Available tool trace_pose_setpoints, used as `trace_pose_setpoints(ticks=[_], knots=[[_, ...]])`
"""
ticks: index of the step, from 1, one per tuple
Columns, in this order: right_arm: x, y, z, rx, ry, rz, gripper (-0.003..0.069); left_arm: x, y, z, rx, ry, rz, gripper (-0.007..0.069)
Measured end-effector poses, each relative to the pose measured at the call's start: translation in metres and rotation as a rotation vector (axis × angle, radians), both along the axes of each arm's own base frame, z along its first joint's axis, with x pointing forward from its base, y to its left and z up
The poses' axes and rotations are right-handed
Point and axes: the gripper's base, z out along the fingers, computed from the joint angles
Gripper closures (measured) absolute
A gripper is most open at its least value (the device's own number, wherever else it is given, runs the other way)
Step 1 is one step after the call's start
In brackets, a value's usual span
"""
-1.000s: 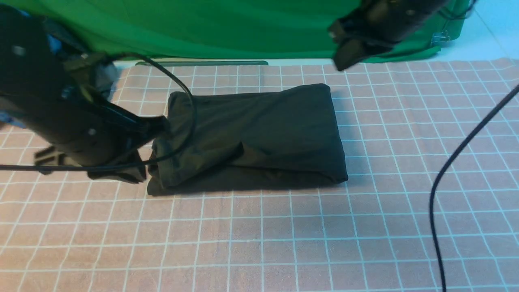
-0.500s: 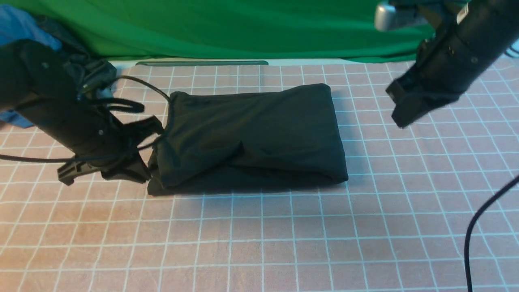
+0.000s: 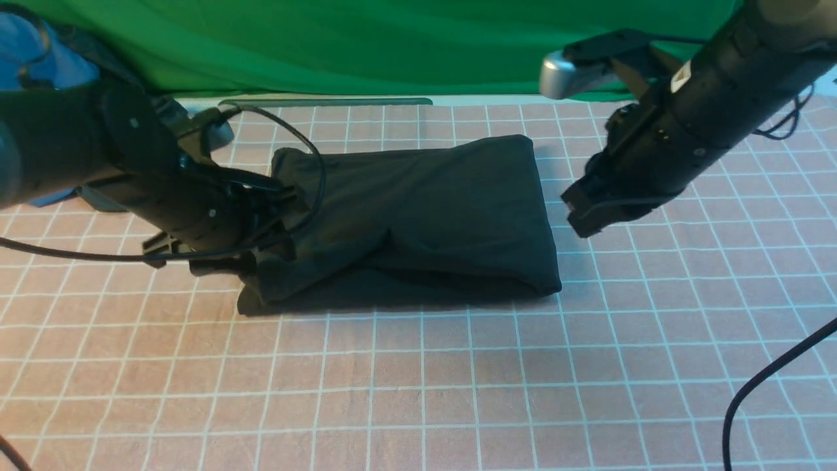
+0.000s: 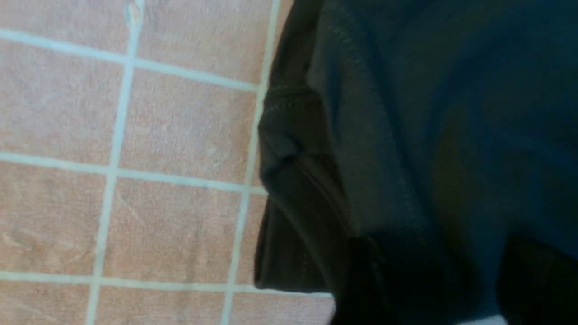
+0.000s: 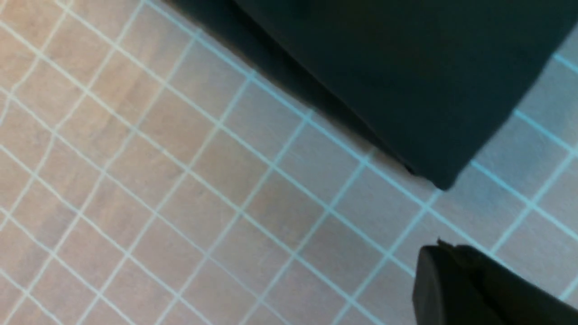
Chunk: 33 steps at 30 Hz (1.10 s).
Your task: Fold a long-sleeved shirt over a pink coffee tablecloth.
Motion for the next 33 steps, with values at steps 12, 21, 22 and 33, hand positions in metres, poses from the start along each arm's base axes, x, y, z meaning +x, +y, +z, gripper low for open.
trace_pose_setpoints(ticks=[12,21,22,33], knots=[[-0.009,0.024,0.002,0.011,-0.056,0.094,0.062,0.001,0.001,-0.021,0.056,0.08,-0.046,0.0272],[-0.009,0.024,0.002,0.011,-0.057,0.095,0.062,-0.002,0.006,-0.008,0.167,0.016,-0.203,0.0611],[-0.009,0.024,0.002,0.011,-0.058,0.095,0.062,-0.002,0.008,-0.006,0.184,0.007,-0.214,0.0611],[-0.007,0.025,0.003,0.018,-0.078,0.089,0.062,-0.01,0.006,-0.001,0.155,0.065,-0.209,0.061]])
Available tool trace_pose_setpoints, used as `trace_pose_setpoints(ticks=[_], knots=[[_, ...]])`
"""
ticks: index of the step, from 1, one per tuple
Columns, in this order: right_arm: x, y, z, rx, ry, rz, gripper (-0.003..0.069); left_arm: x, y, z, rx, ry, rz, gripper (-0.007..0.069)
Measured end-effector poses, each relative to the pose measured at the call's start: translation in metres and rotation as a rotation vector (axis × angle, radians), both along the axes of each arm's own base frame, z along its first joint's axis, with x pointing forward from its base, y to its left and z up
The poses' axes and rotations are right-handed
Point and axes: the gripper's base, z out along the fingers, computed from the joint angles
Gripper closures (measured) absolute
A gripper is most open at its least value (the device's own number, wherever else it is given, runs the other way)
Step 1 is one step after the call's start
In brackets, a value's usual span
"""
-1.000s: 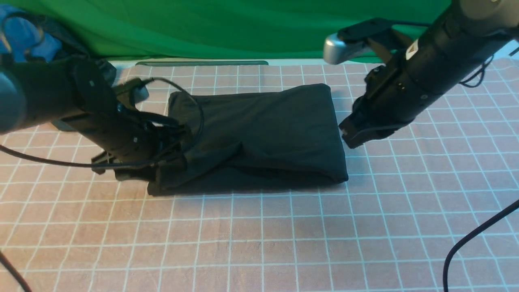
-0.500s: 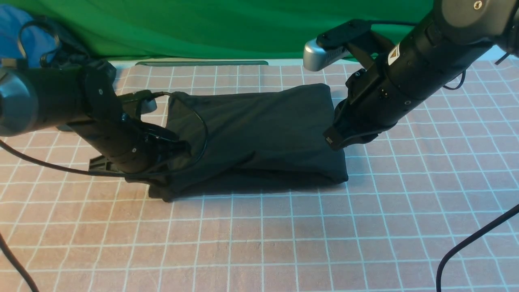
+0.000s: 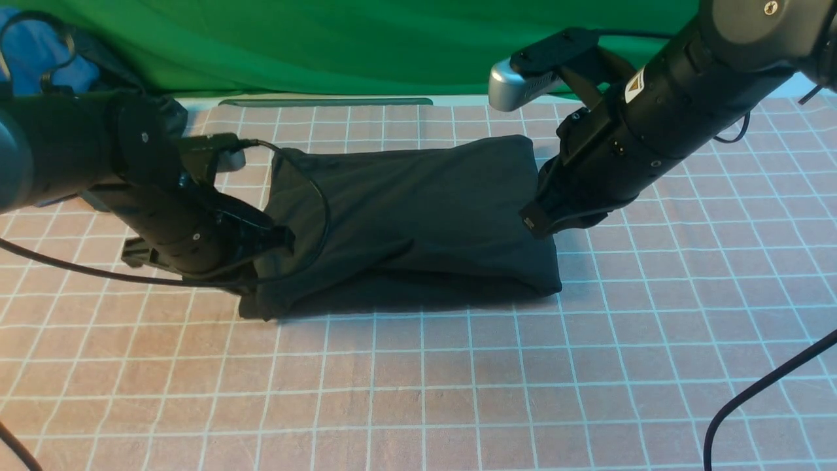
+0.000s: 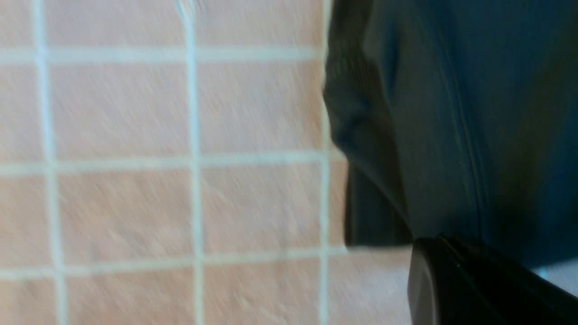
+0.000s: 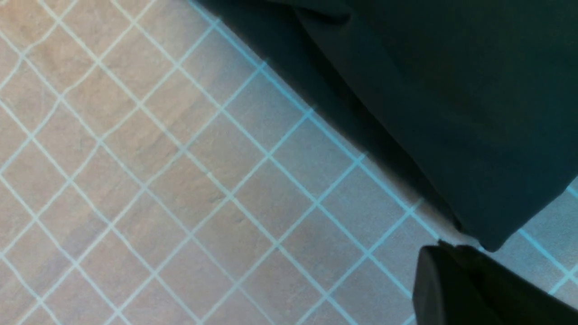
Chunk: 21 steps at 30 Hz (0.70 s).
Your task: Fold a long-sleeved shirt over a pink coffee tablecloth.
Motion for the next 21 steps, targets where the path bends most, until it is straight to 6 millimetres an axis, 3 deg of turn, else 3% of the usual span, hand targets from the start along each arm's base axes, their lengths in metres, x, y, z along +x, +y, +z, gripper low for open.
trace_pose_setpoints(ticks=[3,6,11,16,21], knots=[[0.001,0.0,0.0,0.004,-0.007,-0.003,0.062,-0.004,-0.002,-0.001,-0.031,0.05,0.014,0.0599],[0.001,0.001,0.001,0.013,-0.011,-0.006,0.062,-0.004,-0.003,-0.001,-0.042,0.052,0.021,0.0529],[0.002,0.002,0.002,0.03,-0.015,-0.012,0.062,0.004,-0.004,-0.011,-0.046,0.018,0.029,0.0323],[0.002,0.002,0.002,0.031,-0.016,-0.012,0.062,0.009,-0.006,-0.026,-0.06,0.047,0.042,0.0177],[0.002,0.002,0.002,0.033,-0.021,-0.013,0.062,0.011,-0.006,-0.033,-0.054,0.047,0.016,0.0186]])
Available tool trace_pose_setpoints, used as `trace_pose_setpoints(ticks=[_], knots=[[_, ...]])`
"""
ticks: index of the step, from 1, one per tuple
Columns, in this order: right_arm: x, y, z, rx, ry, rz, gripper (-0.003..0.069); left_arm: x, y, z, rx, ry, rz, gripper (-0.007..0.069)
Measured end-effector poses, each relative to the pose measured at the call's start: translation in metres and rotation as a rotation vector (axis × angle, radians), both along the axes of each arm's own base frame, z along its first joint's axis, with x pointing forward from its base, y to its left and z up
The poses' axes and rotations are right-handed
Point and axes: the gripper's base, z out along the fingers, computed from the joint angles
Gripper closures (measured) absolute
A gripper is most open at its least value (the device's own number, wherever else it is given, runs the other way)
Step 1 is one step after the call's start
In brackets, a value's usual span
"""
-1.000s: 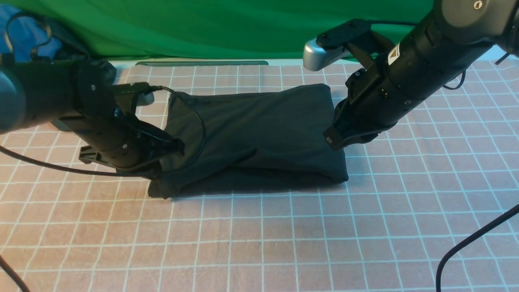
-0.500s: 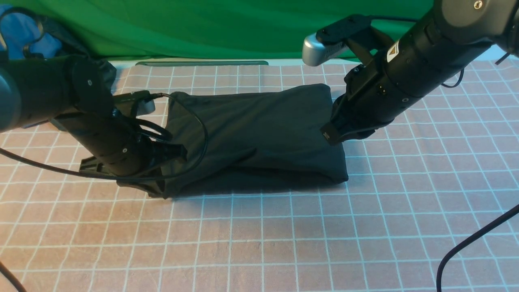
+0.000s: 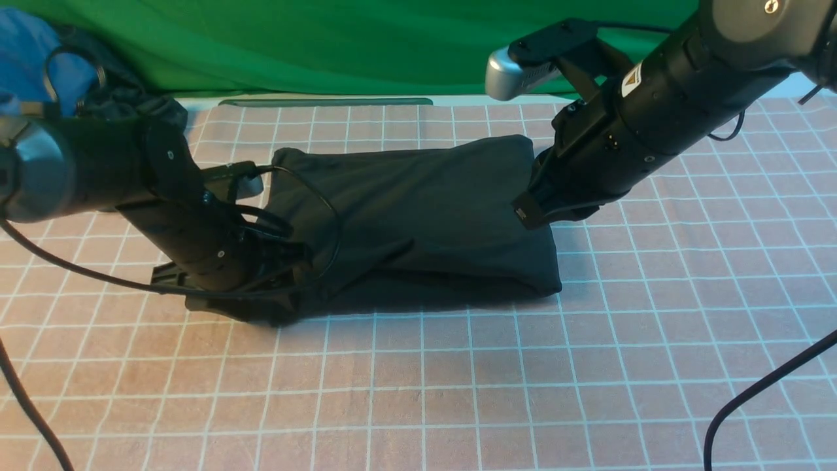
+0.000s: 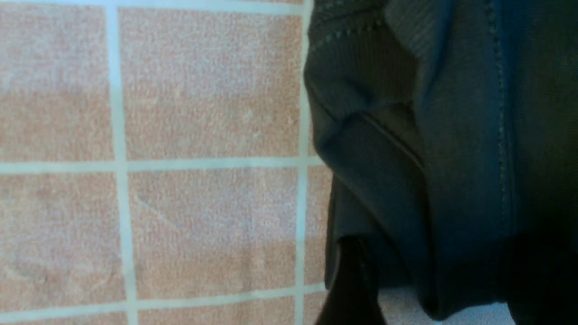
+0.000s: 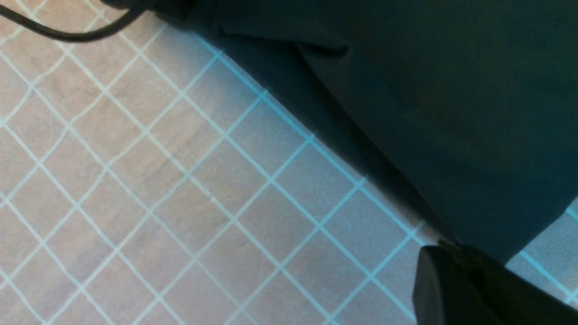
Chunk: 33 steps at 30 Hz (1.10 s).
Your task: Fold a long-sleeved shirt over a pink coffee tablecloth.
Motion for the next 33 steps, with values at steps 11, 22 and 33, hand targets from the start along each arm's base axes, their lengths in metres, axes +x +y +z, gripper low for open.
trace_pose_setpoints(ticks=[11,22,33], knots=[[0.001,0.0,0.001,0.007,-0.015,-0.005,0.062,-0.001,-0.004,0.002,-0.021,-0.019,-0.122,0.0582],[0.001,0.0,0.001,0.008,-0.016,-0.006,0.062,-0.008,0.004,0.041,0.076,-0.146,-0.189,0.0591],[-0.001,0.0,0.0,-0.003,0.009,0.003,0.062,0.001,0.014,0.047,0.194,-0.271,-0.239,0.0591]])
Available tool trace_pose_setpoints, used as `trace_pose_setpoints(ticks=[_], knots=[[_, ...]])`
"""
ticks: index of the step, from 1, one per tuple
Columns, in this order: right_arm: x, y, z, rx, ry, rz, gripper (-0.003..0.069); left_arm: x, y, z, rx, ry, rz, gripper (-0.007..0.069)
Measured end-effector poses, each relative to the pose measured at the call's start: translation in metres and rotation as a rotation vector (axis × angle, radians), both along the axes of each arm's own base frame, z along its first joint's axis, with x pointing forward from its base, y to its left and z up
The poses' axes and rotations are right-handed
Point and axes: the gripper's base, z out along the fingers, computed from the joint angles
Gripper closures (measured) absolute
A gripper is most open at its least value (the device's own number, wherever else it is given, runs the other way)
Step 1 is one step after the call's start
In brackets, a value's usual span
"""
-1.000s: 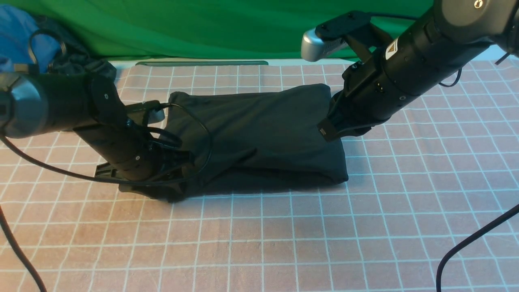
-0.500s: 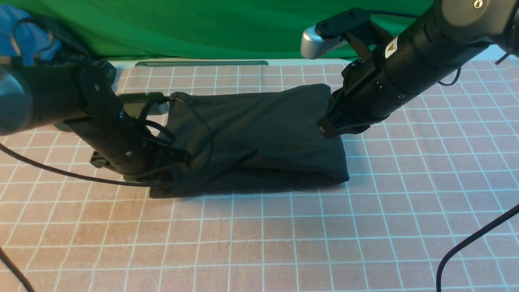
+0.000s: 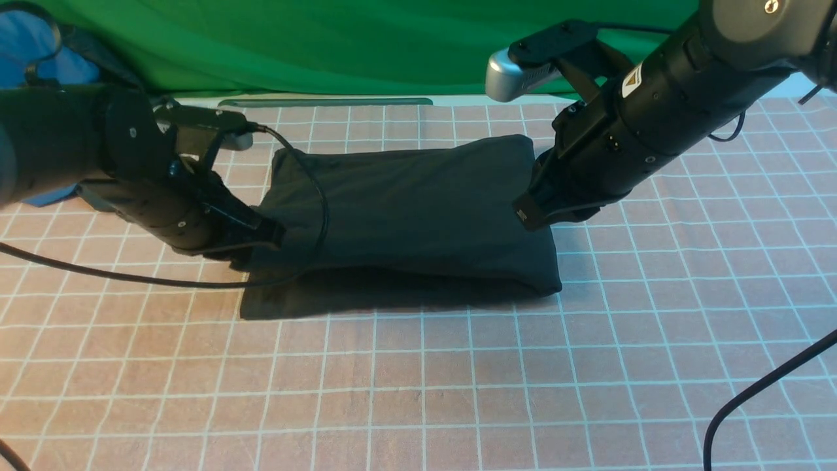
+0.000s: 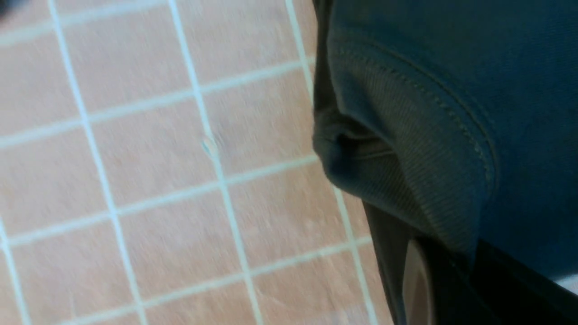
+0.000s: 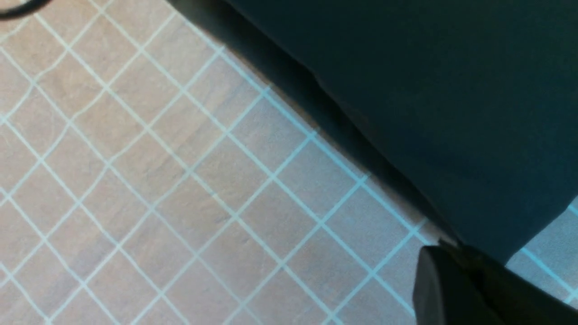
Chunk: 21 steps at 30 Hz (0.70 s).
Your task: Fold a long-sleeved shirt over a pink coffee tablecloth.
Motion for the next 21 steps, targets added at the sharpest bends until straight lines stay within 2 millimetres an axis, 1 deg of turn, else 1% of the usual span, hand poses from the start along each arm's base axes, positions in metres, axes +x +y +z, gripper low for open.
trace_pose_setpoints(ticks=[8,21], knots=[[-0.0001,0.0,0.0,0.0,0.001,0.0,0.062,0.002,0.0023,0.0009,0.036,-0.026,-0.015,0.0591],[-0.0001,0.0,0.0,-0.001,0.0,0.002,0.062,-0.0034,0.0049,-0.0019,0.031,0.045,0.059,0.0587]])
